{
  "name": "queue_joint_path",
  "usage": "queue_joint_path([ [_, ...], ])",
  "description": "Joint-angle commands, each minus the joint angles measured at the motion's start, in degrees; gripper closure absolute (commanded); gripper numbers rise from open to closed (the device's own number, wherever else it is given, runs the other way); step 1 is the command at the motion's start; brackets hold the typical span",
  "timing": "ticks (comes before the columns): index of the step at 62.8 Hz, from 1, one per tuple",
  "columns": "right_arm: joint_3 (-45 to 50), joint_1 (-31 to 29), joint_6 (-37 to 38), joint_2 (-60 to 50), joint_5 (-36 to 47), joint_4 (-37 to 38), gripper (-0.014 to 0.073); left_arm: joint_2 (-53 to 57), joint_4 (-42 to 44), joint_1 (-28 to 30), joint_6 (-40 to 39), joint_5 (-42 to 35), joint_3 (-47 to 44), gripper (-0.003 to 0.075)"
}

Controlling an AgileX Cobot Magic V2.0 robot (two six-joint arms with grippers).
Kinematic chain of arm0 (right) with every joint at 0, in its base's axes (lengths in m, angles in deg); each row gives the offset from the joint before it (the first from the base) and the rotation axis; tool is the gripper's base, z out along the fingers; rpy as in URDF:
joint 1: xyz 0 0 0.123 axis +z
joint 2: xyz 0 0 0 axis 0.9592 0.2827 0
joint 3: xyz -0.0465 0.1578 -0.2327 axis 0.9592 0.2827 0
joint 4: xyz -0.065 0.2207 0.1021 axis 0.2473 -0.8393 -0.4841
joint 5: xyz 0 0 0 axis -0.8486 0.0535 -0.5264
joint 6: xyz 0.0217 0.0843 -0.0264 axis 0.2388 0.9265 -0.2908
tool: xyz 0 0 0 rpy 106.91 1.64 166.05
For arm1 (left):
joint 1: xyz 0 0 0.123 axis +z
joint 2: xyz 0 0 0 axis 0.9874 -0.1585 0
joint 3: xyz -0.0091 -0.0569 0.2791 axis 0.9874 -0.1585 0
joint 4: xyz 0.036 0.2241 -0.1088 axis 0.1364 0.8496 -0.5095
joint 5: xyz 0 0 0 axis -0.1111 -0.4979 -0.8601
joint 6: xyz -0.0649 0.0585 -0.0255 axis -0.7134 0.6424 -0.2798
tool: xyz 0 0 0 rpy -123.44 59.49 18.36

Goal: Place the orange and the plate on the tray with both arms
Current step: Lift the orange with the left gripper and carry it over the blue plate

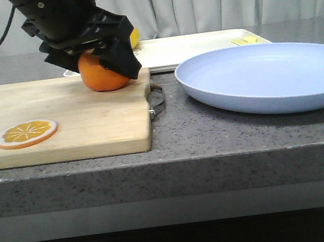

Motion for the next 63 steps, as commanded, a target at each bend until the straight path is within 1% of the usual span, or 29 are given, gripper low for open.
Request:
queue_joint_path([
  [1,-1.9,-0.1,-0.1,0.6,3.7,0.1,-0.0040,2.8,-0.4,-1.7,-0.2,-2.7,2.6,0.0356],
  [9,-1.9,-0.1,-0.1,0.6,3.7,0.1,-0.0040,2.8,0.0,-3.5,-0.2,-2.3,5.0,0.0356],
  [19,-1.9,-0.1,-0.1,0.6,3.7,0.1,-0.0040,2.8,0.0,-5.6,-0.2,0.4,9.5,0.0356],
  [30,-1.9,-0.1,-0.1,0.6,3.7,0.1,-0.0040,2.0,0.0,-9.3,-0.2,1.7,13.9,0.0354],
  [46,-1.9,-0.1,-0.1,0.6,3.7,0.1,-0.0040,-4.0,0.2,-14.9,-0.2,3.1,22.1,0.0346],
  [63,-1.9,-0.1,-0.1,0.6,3.7,0.1,-0.0040,-11.1,0.2,-18.4,-0.2,2.9,28.7,0.0346],
])
